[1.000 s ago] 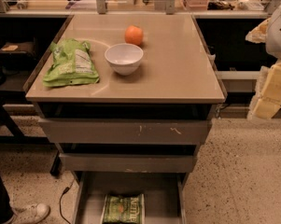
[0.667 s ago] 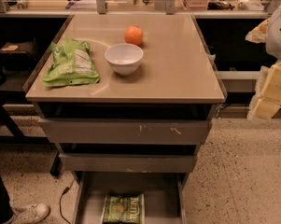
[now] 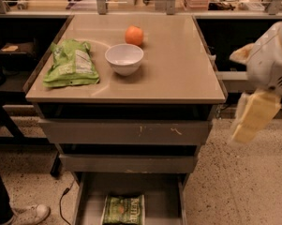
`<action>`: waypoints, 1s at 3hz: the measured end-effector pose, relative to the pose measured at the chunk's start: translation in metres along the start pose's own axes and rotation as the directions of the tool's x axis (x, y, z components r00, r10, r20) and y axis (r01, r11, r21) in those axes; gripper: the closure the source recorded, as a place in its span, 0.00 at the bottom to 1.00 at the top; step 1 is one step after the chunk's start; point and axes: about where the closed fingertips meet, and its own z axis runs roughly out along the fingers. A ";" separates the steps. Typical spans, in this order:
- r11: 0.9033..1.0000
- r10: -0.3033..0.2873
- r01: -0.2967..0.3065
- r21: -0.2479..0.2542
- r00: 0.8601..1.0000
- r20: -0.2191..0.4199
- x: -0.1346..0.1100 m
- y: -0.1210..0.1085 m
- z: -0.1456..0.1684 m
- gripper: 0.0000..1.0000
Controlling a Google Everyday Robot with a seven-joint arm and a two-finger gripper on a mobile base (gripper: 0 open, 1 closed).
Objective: Pick green jalapeno chip bag from bottom drawer and place on counter
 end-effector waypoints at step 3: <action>0.964 -0.014 0.016 -0.266 1.000 0.008 0.008 0.098 0.138 0.00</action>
Offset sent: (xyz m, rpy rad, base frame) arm -0.0645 0.0677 -0.2480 0.0931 0.4403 0.0950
